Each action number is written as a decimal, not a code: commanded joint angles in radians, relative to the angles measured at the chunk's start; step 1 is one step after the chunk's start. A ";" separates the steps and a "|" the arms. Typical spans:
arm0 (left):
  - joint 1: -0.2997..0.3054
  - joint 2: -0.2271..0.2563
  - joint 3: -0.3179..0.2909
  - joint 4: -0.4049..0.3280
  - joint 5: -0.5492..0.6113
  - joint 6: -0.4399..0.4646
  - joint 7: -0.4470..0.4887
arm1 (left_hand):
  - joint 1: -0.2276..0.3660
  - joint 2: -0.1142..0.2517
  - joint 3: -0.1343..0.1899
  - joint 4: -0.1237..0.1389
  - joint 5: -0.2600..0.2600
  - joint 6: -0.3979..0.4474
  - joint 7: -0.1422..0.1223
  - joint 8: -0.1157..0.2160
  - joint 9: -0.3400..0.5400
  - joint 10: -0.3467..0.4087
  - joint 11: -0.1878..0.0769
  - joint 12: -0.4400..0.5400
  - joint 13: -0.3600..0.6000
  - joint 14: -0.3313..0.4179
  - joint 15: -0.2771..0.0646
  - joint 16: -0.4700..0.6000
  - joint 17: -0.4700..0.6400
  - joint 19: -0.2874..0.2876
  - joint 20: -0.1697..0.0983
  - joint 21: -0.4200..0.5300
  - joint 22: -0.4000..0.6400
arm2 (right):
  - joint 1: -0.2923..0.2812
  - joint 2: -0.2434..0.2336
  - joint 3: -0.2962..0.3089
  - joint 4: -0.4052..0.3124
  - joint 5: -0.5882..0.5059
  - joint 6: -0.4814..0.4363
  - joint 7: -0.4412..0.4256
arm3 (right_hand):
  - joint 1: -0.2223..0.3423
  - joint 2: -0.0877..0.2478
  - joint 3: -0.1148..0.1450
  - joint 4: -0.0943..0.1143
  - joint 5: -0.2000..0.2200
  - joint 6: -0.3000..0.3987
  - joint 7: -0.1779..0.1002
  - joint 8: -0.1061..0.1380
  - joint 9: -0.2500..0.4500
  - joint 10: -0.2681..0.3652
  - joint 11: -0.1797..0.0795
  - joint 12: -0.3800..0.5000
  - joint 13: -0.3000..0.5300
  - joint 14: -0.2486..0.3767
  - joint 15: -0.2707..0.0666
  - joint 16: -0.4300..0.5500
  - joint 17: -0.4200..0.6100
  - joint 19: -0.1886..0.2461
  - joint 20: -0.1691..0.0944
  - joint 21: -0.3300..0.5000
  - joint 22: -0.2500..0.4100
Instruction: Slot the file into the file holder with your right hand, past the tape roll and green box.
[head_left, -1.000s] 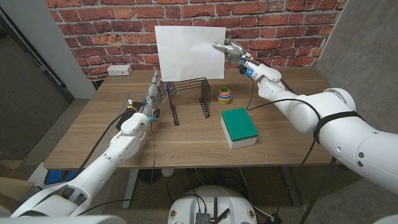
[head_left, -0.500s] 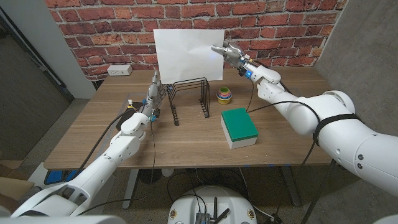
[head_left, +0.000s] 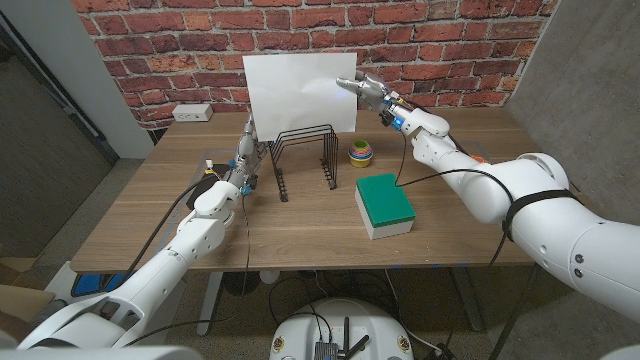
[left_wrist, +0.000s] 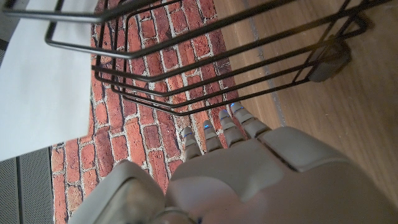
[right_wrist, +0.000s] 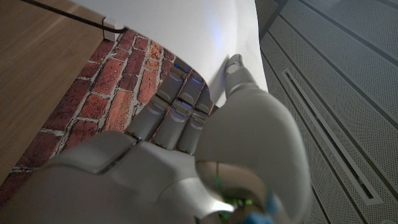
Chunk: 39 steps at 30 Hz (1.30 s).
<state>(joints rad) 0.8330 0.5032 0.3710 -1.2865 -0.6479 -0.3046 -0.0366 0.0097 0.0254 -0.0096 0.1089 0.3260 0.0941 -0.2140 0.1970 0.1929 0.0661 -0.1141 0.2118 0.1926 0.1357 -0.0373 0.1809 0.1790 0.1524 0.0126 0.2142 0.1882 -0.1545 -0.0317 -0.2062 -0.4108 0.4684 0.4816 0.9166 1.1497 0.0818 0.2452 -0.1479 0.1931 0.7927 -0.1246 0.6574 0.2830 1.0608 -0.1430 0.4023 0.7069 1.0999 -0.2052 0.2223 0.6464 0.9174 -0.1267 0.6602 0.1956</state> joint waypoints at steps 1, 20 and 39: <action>0.000 0.000 0.000 0.000 0.000 0.001 0.000 | -0.002 0.006 0.006 0.004 0.010 0.002 -0.005 0.002 0.004 0.000 -0.008 0.002 0.005 0.007 -0.002 0.006 0.002 0.004 0.001 0.001 0.004 | -0.011 0.003 -0.001 -0.009 -0.013 -0.030 -0.019 | -0.001 0.005 0.002 -0.001 0.006 0.001 -0.011 0.005 0.002 0.065 -0.067 -0.004 0.000 -0.008 -0.030 -0.003 0.001 -0.015 -0.080 0.002 -0.001; 0.000 0.000 0.000 0.000 0.000 0.000 0.000 | -0.002 0.006 0.006 0.004 0.009 0.003 -0.005 0.002 0.004 0.000 -0.007 0.002 0.005 0.007 -0.004 0.006 0.002 0.005 0.000 0.001 0.004 | -0.007 0.004 0.013 -0.009 -0.049 -0.087 -0.072 | -0.006 0.010 0.003 0.001 0.007 -0.002 -0.024 0.002 0.000 0.063 -0.068 -0.013 0.000 -0.028 -0.028 -0.007 0.000 -0.039 -0.080 0.006 -0.001; 0.000 0.000 0.000 -0.001 0.000 0.001 0.000 | -0.002 0.006 0.006 0.004 0.009 0.003 -0.005 0.002 0.004 0.001 -0.008 0.002 0.005 0.007 -0.004 0.006 0.002 0.004 0.002 0.001 0.004 | -0.017 0.011 0.026 -0.009 -0.061 -0.085 -0.031 | -0.007 0.012 0.003 0.000 0.007 0.003 -0.022 0.003 -0.001 0.066 -0.068 -0.018 0.000 -0.038 -0.031 -0.005 0.002 -0.051 -0.079 0.013 -0.002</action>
<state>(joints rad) 0.8330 0.5032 0.3710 -1.2859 -0.6479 -0.3045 -0.0368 0.0097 0.0254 -0.0096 0.1089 0.3260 0.0941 -0.2140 0.1970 0.1929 0.0661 -0.1141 0.2118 0.1926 0.1357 -0.0373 0.1809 0.1790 0.1524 0.0126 0.2143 0.1882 -0.1650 -0.0251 -0.1865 -0.4199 0.4135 0.3961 0.8606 1.1446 0.0869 0.2446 -0.1483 0.1971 0.7899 -0.1469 0.6574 0.2782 1.0610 -0.1432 0.3860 0.7020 1.0686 -0.1841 0.2136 0.6466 0.8713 -0.1091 0.6660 0.1906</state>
